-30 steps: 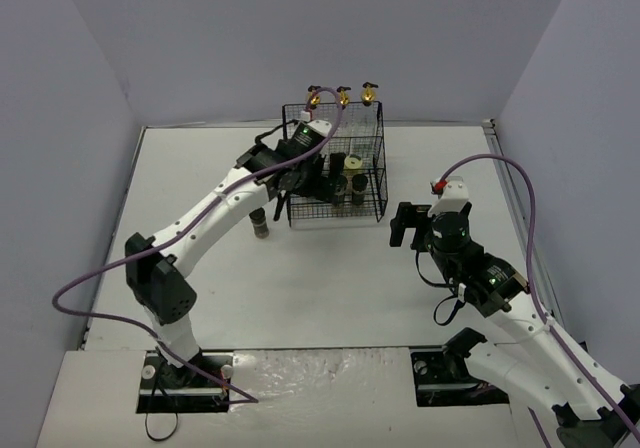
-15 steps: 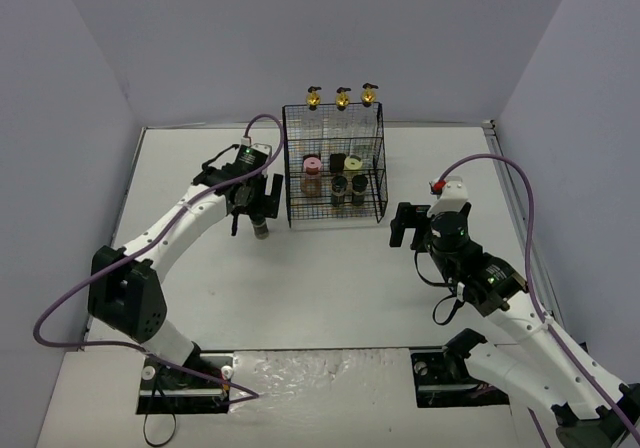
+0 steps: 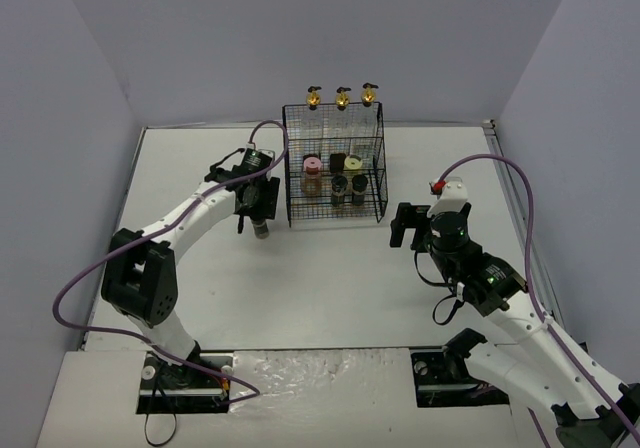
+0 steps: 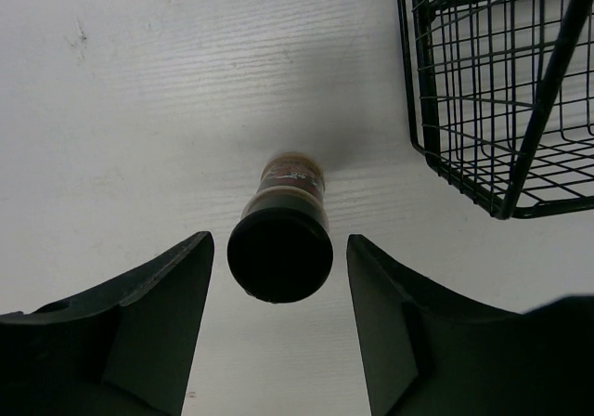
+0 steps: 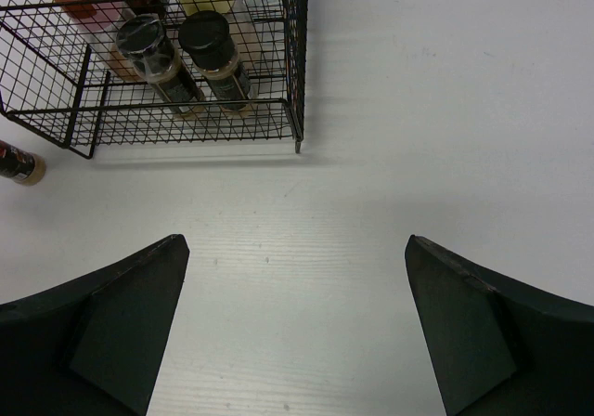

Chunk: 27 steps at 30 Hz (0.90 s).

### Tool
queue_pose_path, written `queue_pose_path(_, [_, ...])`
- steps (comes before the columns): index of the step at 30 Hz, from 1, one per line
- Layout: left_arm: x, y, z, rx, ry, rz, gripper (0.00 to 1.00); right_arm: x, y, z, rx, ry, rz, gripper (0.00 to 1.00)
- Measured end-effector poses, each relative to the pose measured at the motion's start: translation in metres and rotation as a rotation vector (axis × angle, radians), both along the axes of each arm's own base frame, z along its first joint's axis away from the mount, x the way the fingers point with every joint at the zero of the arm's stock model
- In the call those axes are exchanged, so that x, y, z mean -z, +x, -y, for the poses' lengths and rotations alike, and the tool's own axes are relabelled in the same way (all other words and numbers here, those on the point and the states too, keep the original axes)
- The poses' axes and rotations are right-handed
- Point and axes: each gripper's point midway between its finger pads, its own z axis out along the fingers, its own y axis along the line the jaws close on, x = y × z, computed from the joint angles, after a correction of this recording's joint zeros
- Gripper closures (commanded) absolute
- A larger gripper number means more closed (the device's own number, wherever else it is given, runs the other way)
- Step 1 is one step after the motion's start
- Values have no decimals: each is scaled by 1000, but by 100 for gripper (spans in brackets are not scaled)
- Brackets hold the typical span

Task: Organize the condiment bottles

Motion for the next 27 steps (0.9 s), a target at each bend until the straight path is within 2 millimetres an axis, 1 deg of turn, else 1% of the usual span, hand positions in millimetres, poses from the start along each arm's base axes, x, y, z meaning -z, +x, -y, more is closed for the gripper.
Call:
queue_pose_path(3, [3,-2,-1,-3,3,-7,50,0,0,0,0,0,0,0])
queue_pose_path(6, [3,-2,-1,-5,3,-8,59,0,0,0,0,0,0,0])
queue_pose_path(9, [3,-2,-1,-6,1,-8,72,0,0,0,0,0,0,0])
queue_pose_path(11, [3,-2,-1,-5,2,-8,79,0,0,0,0,0,0,0])
queue_pose_path(13, [3,-2,-1,-4,0,-10,81,1,-1,1,0,0,0,0])
queue_pose_path(19, [0,-7,4,13,-21,-22,81,2,-2,1,2,4,1,0])
queue_pose_path(21, [-6,-11,7,24,-27,-23,81,2,-2,1,2,4,1,0])
queue_pose_path(23, [-20,-15,16,50,-34,-11,81,2,-2,1,2,4,1,0])
queue_pose_path(25, [-42,-15,34,89,-52,23,81,1,-2,1,2,4,2,0])
queue_pose_path(27, [-70,-11,54,129,-84,82,81,1,-2,1,2,4,2,0])
